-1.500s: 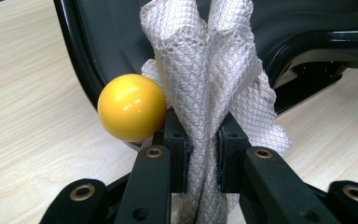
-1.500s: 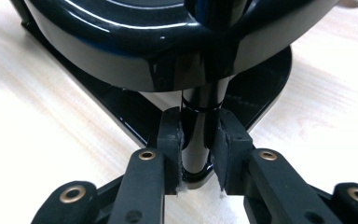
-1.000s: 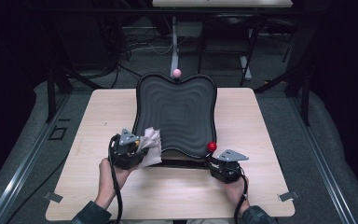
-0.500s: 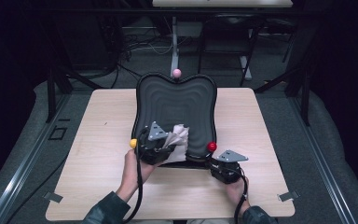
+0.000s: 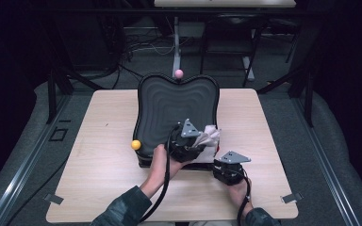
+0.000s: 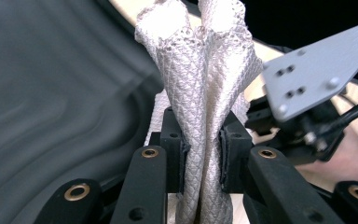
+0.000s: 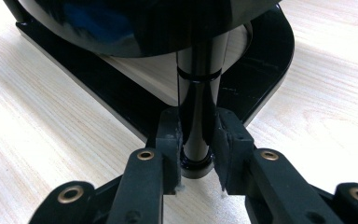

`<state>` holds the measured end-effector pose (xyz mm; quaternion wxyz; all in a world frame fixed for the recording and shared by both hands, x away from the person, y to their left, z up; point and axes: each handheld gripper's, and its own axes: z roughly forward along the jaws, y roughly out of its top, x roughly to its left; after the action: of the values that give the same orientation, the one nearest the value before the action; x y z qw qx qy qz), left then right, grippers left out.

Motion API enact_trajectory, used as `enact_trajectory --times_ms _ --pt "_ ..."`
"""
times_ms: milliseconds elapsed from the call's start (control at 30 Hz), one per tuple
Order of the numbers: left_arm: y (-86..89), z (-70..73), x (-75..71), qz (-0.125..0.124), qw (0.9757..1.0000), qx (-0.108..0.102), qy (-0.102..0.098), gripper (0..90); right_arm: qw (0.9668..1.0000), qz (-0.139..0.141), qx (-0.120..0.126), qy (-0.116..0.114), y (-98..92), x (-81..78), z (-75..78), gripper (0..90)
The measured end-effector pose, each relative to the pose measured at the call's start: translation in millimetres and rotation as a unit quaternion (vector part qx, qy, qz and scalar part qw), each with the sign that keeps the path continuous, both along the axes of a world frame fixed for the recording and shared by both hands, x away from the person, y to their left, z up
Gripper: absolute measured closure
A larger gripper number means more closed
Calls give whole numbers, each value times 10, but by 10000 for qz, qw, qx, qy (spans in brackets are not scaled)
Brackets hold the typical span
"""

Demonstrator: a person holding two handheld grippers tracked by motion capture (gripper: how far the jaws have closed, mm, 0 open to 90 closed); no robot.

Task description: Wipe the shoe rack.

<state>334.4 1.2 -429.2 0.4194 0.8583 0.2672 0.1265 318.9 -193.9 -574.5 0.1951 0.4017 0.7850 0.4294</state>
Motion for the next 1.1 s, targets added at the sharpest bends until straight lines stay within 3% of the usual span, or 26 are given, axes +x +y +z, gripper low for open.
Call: enact_trajectory --times_ms 133,267,533,700,867,1100 --pt "-121 -23 44 -72 10000 64 21 743 10000 3 -25 -26 -2 1 0 735" --pt "-155 -98 131 -31 9998 116 187 754 10000 8 -33 -21 1 -1 0 736" --pt "-73 -149 227 243 9991 310 170 766 10000 3 -25 -10 4 0 0 736" --pt "22 -106 248 453 9986 258 124 765 10000 9 -33 -3 2 3 1 736" --pt "43 -46 206 343 9993 55 125 758 10000 11 -91 26 0 1 11 735" --pt "-102 5 114 41 9999 3 97 751 10000 7 -89 16 0 0 11 735"
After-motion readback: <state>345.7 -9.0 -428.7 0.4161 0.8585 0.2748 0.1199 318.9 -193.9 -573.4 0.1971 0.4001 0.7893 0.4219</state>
